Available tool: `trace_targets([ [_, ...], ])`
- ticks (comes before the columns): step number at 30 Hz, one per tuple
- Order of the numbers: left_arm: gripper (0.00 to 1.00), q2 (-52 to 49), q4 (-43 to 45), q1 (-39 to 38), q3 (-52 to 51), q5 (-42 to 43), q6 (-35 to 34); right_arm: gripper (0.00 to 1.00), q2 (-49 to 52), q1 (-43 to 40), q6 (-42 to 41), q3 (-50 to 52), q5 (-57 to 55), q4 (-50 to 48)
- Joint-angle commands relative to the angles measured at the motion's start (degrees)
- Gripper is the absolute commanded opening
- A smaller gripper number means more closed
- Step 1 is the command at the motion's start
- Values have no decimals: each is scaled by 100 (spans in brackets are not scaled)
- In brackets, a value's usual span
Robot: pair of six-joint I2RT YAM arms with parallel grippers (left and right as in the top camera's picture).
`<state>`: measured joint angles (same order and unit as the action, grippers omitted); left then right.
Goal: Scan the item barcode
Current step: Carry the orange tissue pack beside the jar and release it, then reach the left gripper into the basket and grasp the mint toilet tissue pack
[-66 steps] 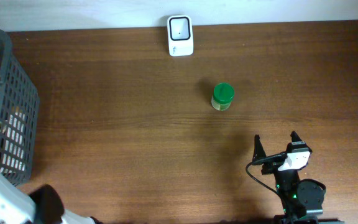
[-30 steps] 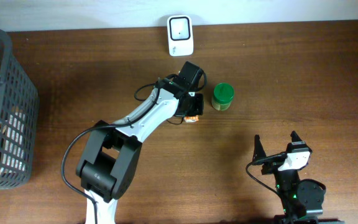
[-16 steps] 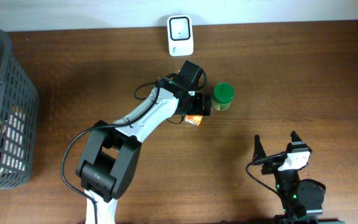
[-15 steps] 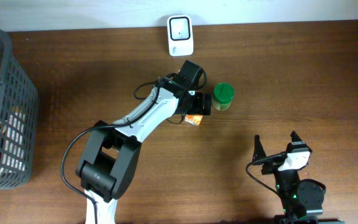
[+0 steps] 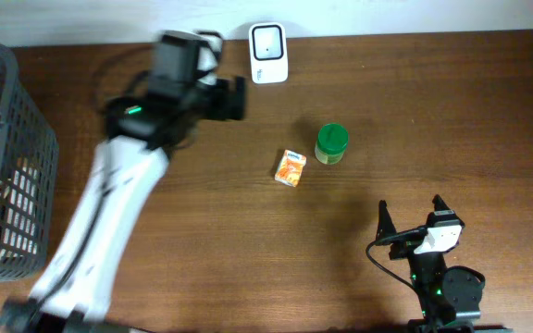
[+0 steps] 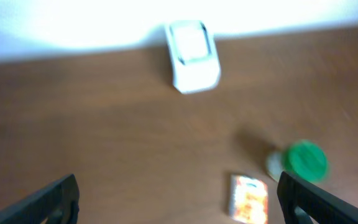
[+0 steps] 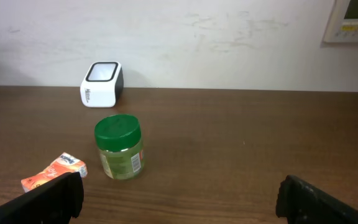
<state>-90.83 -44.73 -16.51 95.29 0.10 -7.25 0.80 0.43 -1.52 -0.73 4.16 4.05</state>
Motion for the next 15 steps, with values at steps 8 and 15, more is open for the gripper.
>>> trace_targets([
  [8, 99, 1294, 52, 2280, 81, -2225, 557, 98, -39, 33, -26, 42, -28, 9],
  [15, 100, 918, 81, 4179, 81, -2194, 533, 98, -39, 33, -26, 42, -28, 9],
])
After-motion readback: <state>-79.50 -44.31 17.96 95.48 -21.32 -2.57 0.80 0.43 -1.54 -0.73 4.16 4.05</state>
